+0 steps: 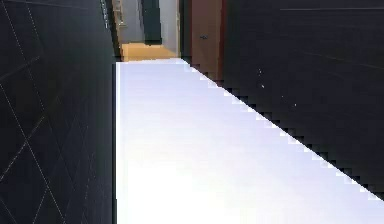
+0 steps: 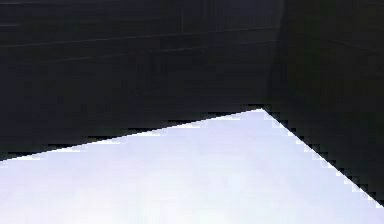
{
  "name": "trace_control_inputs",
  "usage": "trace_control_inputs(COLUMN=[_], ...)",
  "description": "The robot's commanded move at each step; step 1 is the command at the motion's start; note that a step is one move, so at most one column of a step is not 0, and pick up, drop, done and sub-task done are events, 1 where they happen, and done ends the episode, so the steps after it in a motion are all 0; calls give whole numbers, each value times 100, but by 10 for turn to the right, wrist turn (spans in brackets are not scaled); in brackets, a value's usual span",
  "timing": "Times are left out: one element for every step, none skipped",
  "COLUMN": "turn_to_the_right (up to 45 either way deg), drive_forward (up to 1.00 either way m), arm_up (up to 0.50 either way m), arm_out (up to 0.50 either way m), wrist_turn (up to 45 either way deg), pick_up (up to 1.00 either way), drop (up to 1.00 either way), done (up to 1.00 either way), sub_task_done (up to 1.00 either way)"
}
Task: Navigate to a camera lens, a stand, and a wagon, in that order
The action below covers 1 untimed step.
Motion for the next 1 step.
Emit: trace_control_inputs(turn_to_the_right=[450], drive_forward=[0], arm_up=[0], arm_out=[0], wrist_turn=[0], pick_up=[0], drop=[0], done=[0], sub_task_done=[0])
